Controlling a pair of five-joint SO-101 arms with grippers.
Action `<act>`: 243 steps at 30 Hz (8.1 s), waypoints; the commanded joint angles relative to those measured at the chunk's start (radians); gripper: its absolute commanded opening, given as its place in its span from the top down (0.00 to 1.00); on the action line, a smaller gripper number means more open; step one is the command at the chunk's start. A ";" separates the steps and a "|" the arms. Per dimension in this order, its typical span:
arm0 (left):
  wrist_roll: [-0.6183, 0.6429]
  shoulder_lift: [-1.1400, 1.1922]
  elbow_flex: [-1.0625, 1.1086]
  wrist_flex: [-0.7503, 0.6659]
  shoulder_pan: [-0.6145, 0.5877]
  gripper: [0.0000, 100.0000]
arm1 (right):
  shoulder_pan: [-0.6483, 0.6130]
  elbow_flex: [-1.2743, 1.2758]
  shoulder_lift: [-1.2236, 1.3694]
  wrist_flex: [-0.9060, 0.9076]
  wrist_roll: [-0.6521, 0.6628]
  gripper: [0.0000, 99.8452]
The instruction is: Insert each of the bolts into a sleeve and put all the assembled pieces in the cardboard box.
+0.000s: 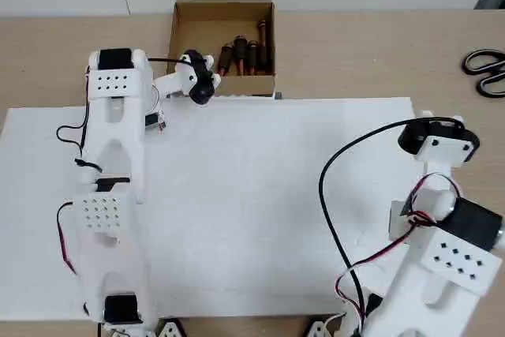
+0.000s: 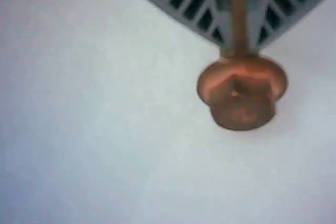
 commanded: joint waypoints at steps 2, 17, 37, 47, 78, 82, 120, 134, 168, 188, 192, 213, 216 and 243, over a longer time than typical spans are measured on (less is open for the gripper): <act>0.003 -0.020 -0.044 0.029 0.006 1.00 | 0.005 -0.003 -0.015 -0.013 -0.008 1.00; 0.038 -0.011 -0.044 0.028 0.008 0.95 | 0.005 -0.003 -0.016 -0.013 -0.008 1.00; 0.040 0.031 0.031 0.018 -0.015 0.86 | 0.005 -0.003 -0.016 -0.013 -0.008 1.00; 0.044 0.201 -0.182 0.029 -0.011 0.99 | 0.005 -0.003 -0.016 -0.013 -0.008 1.00; 0.288 -0.620 0.367 0.029 0.118 1.00 | -0.039 -0.003 -0.015 -0.012 -0.003 1.00; 0.491 -0.686 0.378 0.029 0.141 1.00 | -0.200 -0.003 -0.016 -0.008 -0.009 1.00; 1.576 -2.263 1.779 -0.677 0.338 1.00 | -0.728 0.427 -0.828 -0.403 -0.170 1.00; 1.717 -2.615 2.049 -0.733 0.347 1.00 | -1.021 0.703 -0.970 -0.599 -0.166 1.00; 1.778 -2.613 2.195 -0.941 0.635 1.00 | -1.198 0.859 -0.970 -0.792 -0.163 1.00; 1.780 -2.618 2.238 -1.003 0.628 1.00 | -1.199 0.847 -0.970 -0.788 -0.163 1.00; 1.780 -2.618 2.265 -1.019 0.628 1.00 | -1.199 0.848 -0.970 -0.788 -0.163 1.00; 1.715 -2.615 2.195 -0.735 0.703 1.00 | -1.194 0.841 -0.970 -0.794 -0.163 1.00; 1.694 -2.613 2.199 -0.704 0.729 1.00 | -1.194 0.816 -0.970 -0.794 -0.163 1.00; 1.620 -2.613 2.247 -0.694 0.726 0.87 | -1.193 0.779 -0.969 -0.785 -0.124 1.00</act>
